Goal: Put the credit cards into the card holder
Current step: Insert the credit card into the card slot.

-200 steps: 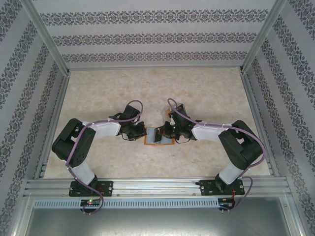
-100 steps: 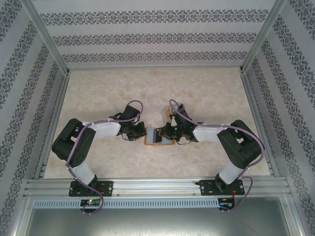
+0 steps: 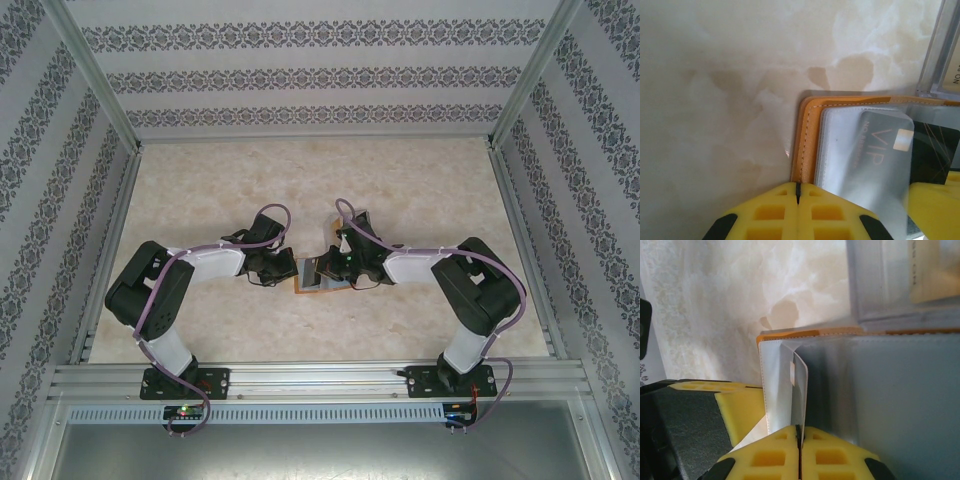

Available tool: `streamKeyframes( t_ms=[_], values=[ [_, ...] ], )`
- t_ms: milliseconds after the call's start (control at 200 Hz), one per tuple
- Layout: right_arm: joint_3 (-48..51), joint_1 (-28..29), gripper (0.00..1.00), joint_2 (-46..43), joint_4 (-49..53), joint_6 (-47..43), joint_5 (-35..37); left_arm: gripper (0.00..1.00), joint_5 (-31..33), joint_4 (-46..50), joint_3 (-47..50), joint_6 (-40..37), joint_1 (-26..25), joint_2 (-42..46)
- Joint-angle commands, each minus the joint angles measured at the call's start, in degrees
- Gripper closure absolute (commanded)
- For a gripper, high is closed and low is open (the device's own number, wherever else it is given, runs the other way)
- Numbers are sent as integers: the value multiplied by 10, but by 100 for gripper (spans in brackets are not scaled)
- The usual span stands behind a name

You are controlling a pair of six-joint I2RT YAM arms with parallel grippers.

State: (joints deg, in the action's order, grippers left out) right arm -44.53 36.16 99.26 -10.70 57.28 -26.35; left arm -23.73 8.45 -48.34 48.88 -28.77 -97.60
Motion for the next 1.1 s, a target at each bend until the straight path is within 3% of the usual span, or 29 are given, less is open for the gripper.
streamKeyframes(
  t_ms=[0,165,335,450,620,1094],
  values=[
    [-8,11,87,5,86,-12,25,100,41,49,12,-10,4,-12],
    [-39,11,72,-27,184,-61,74,100,42,48,12,-10,4,-13],
    [-65,11,70,-26,233,-86,96,100,39,44,12,-10,4,-16],
    [-73,12,71,-16,232,-91,94,100,39,43,11,-9,4,-15],
    [-101,14,82,9,236,-101,91,100,40,46,10,-14,4,-17],
    [-163,17,82,63,235,-130,62,100,41,47,7,-18,3,-22]
  ],
)
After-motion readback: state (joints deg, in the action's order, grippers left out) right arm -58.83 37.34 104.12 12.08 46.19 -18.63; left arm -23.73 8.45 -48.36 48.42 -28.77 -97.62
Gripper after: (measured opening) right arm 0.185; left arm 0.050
